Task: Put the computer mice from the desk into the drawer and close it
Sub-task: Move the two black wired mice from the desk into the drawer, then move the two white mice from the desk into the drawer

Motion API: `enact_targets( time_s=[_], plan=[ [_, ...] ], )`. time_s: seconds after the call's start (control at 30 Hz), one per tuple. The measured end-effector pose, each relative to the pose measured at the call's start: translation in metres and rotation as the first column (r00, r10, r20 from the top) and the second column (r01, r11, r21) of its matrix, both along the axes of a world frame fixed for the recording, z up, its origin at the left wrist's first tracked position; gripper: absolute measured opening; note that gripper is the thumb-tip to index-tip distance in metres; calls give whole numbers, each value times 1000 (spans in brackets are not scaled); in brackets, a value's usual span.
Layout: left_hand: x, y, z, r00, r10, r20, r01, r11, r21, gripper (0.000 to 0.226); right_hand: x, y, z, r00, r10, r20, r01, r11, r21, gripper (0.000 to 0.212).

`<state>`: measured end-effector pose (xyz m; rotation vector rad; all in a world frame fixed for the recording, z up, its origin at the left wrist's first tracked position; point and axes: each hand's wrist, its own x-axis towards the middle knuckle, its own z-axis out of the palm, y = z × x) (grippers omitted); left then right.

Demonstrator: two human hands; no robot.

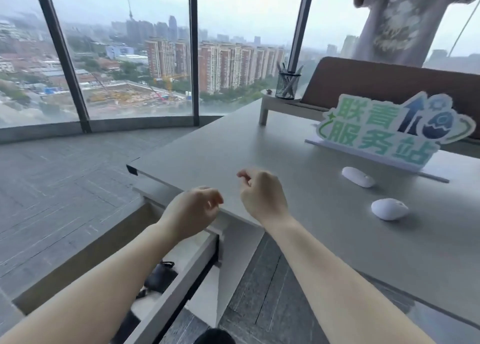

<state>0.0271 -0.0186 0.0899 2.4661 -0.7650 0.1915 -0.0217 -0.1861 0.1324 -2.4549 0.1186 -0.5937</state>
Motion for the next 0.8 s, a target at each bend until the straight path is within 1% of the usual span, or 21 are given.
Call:
enact_targets(
  time_s=[0.07,0.1,0.2,0.27,0.37,0.43,0.5,0.57,0.63,0.7,0.8],
  plan=[
    [-2,-44,17,999,-50,10,50,999,-11,19,-12,-48,12,994,-108,36,108,994,3,30],
    [-3,-67,23,996,-89,11,89,996,-2,20,-17,-73,14,986,-163,24,163,987,-8,31],
    [-1,-138,29,978,-205,-46,208,976,66,26,-35,-149,10,944,-309,-112,295,947,-123,37],
    [3,-185,27,963,-255,-91,263,961,87,33,-49,-193,4,893,-399,-208,361,911,-201,43],
    [11,-254,21,943,-307,-133,324,935,143,49,-65,-240,-8,774,-550,-315,466,830,-306,53],
    [16,-297,18,932,-333,-142,355,917,183,57,-66,-262,-18,704,-594,-389,492,803,-335,59],
    [19,-334,17,927,-346,-145,370,906,205,62,-62,-277,-29,661,-602,-448,493,799,-346,67],
    [23,-365,17,926,-344,-154,372,901,225,64,-57,-288,-40,652,-606,-456,480,796,-370,73],
    [26,-391,17,928,-327,-179,365,897,249,64,-55,-296,-46,667,-607,-432,474,793,-382,70],
    [30,-412,18,926,-325,-189,371,876,309,68,-55,-303,-50,698,-597,-395,477,799,-366,57],
    [40,-434,18,915,-364,-173,402,805,436,75,-55,-314,-56,749,-563,-349,450,819,-356,35]
  ],
)
